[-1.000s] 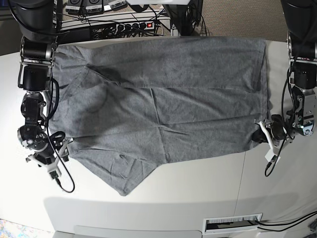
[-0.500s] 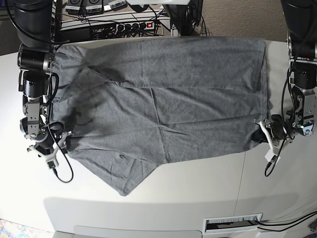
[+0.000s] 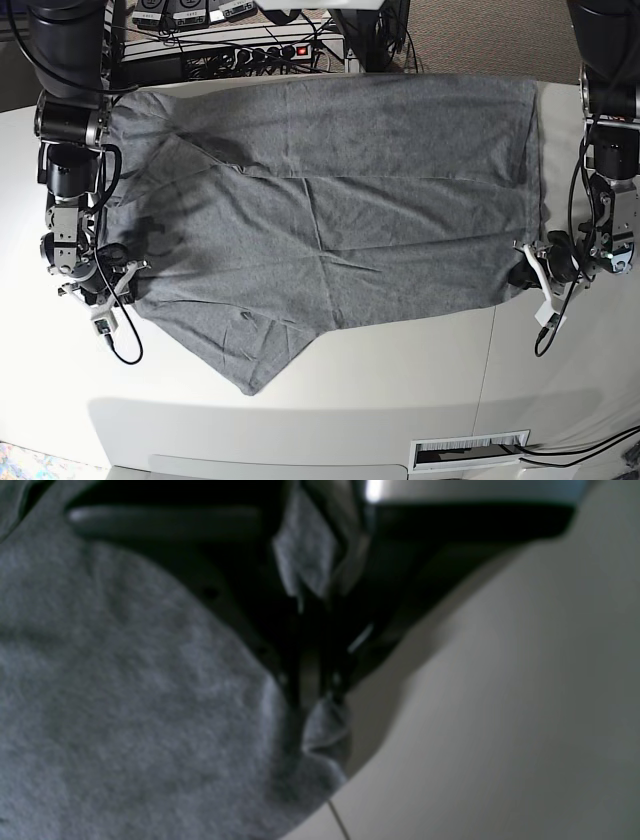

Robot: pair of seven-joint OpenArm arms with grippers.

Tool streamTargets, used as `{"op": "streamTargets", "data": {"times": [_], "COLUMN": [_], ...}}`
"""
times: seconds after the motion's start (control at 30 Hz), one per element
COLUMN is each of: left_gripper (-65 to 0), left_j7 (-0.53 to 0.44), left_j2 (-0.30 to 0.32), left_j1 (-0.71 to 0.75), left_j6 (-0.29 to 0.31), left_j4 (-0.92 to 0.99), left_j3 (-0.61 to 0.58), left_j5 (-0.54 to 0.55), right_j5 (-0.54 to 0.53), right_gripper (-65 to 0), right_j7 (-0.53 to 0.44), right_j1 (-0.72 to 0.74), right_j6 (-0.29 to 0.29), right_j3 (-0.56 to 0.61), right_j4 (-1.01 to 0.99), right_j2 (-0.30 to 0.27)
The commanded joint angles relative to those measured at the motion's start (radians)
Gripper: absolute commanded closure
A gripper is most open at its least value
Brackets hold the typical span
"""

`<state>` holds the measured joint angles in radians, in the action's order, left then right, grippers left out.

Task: Fold the T-shirt properly
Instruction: 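Adjust the grip on the hem edges, pulling the fabric taut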

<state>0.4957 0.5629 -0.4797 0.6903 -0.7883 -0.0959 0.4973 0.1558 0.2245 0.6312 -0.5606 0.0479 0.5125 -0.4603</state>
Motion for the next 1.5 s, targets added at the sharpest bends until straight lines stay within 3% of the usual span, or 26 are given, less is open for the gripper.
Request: {"op": "streamTargets", "data": {"times": [0.0, 0.1, 0.33, 0.5, 0.73, 0.97, 1.2, 1.27, 1.33, 1.47], "left_gripper": [0.0, 0.0, 0.0, 0.0, 0.0, 0.0, 0.0, 0.0, 0.0, 0.0], "left_j7": [-0.026, -0.026, -0.025, -0.025, -0.002, 0.18, 0.192, 0.191, 0.192, 0.193], "left_j2": [0.022, 0.022, 0.024, 0.043, 0.106, 0.143, 0.143, 0.142, 0.139, 0.138], "left_j1": [-0.03, -0.03, -0.03, -0.031, -0.031, -0.031, -0.031, -0.033, -0.032, -0.032], "left_j6": [0.008, 0.008, 0.008, 0.008, 0.008, 0.008, 0.008, 0.008, 0.008, 0.008], "left_j4": [-0.014, -0.014, -0.014, -0.014, -0.015, -0.039, -0.081, -0.081, -0.081, -0.081], "left_j3": [0.007, 0.007, 0.007, 0.007, 0.007, 0.007, 0.007, 0.007, 0.007, 0.007], "left_j5": [0.011, 0.011, 0.011, 0.025, 0.169, 0.416, 0.449, 0.449, 0.449, 0.447], "right_j5": [0.025, 0.025, 0.017, -0.09, -0.224, -0.348, -0.416, -0.397, -0.369, -0.241], "right_gripper": [-7.2, 0.0, 0.0, 0.0, 0.0, 0.0, 0.0, 0.0, -5.7, -9.5], "right_j7": [0.051, 0.092, 0.212, 0.301, 0.422, 0.54, 0.449, 0.441, 0.399, 0.316], "right_j1": [0.011, 0.011, 0.011, 0.011, 0.008, -0.039, -0.051, -0.052, -0.052, -0.052], "right_j6": [-0.005, -0.004, -0.003, -0.004, -0.005, -0.039, -0.042, -0.044, -0.045, -0.045], "right_j3": [0.001, 0.001, 0.001, 0.001, 0.001, 0.001, 0.001, 0.001, 0.003, 0.004], "right_j4": [0.018, 0.067, 0.189, 0.249, 0.319, 0.446, 0.501, 0.501, 0.5, 0.5], "right_j2": [-0.015, -0.019, -0.034, -0.068, -0.119, -0.138, -0.119, -0.097, -0.068, 0.002]}}
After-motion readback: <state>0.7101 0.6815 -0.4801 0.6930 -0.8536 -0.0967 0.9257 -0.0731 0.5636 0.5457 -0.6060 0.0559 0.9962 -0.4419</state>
